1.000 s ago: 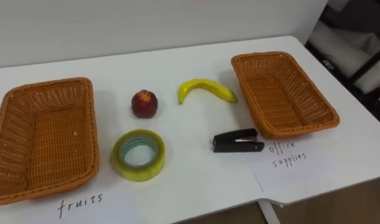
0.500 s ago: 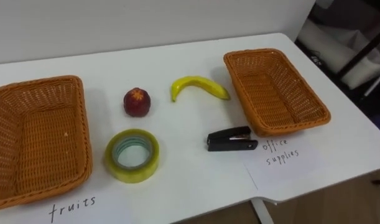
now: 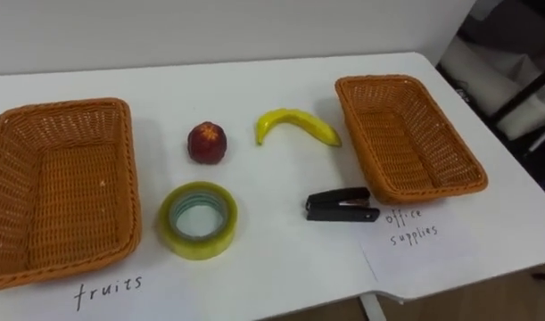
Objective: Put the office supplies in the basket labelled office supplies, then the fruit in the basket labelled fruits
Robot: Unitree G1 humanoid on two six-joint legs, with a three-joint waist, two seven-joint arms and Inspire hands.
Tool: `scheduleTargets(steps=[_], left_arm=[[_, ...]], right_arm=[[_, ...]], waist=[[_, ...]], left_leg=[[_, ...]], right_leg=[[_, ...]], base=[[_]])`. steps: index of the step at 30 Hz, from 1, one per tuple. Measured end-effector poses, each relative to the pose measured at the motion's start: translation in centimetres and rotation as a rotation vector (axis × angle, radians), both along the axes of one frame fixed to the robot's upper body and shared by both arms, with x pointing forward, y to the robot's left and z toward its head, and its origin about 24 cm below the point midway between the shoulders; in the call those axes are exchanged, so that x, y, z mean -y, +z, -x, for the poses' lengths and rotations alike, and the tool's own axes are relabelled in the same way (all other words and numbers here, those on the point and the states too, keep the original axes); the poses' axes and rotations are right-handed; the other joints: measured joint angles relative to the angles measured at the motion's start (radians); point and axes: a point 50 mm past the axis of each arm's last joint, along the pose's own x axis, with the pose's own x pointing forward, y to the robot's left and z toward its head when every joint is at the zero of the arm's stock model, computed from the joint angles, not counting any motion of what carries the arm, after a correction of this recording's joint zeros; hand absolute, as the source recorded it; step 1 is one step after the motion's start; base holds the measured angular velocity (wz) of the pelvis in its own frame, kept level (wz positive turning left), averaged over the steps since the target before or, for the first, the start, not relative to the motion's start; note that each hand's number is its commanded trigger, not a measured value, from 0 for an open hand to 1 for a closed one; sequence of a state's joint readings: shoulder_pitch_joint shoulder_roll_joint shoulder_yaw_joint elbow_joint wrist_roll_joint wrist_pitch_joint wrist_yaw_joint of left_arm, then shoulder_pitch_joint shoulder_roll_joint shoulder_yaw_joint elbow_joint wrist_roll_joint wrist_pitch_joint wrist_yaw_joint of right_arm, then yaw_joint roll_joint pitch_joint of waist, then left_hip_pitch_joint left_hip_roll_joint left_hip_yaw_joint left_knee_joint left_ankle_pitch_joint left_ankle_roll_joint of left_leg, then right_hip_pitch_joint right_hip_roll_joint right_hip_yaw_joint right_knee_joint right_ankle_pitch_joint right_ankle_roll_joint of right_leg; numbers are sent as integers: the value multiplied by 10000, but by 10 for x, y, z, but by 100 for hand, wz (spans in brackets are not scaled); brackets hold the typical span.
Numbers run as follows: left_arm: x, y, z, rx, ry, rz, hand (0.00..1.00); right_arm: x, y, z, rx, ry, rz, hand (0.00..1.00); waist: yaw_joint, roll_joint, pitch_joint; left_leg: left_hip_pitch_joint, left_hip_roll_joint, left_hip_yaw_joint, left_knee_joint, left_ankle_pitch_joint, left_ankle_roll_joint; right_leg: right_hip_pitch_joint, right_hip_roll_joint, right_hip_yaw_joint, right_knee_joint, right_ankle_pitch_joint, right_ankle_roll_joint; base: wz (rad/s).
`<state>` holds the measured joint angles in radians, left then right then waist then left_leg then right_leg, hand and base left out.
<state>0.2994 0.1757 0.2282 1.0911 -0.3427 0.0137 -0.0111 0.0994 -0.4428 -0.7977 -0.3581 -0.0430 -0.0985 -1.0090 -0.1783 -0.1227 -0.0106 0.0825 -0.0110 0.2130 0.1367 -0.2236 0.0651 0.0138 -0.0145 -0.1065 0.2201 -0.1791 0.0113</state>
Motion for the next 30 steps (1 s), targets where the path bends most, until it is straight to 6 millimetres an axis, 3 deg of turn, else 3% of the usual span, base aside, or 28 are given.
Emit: scheduleTargets(steps=[2,7,14,23,30], left_arm=[[1,-1,3,-137,18,-8,0],[3,-2,4,-204,-135,-31,0],[5,-3,3,-180,-220,225,0],[6,-4,5,-319,-174,343,0],[7,-5,3,-170,-402,548,0]], right_arm=[[-11,10,-3,325,426,465,0],[-29,21,-12,286,1392,1266,0],[-44,42,-25,867,2237,2033,0],[-66,47,-50,-167,4010,2760,0],[-89,40,-75,-2455,5331,3781,0]], waist=[[172,-25,33],[388,-43,8],[504,128,5],[887,131,32],[1318,102,35]], left_leg=[[92,0,4,-12,-1,0],[154,-6,-30,-15,-6,6],[96,-21,-313,103,-10,14],[153,-12,-269,146,-2,1],[159,-9,-255,184,0,2]], right_leg=[[61,3,-12,-6,0,0],[181,-45,-347,-16,3,-1],[250,-112,-746,-43,3,0],[370,-126,-834,-19,5,-5],[395,-125,-832,-35,25,-36]], base=[[0],[1],[11],[-1],[-1]])
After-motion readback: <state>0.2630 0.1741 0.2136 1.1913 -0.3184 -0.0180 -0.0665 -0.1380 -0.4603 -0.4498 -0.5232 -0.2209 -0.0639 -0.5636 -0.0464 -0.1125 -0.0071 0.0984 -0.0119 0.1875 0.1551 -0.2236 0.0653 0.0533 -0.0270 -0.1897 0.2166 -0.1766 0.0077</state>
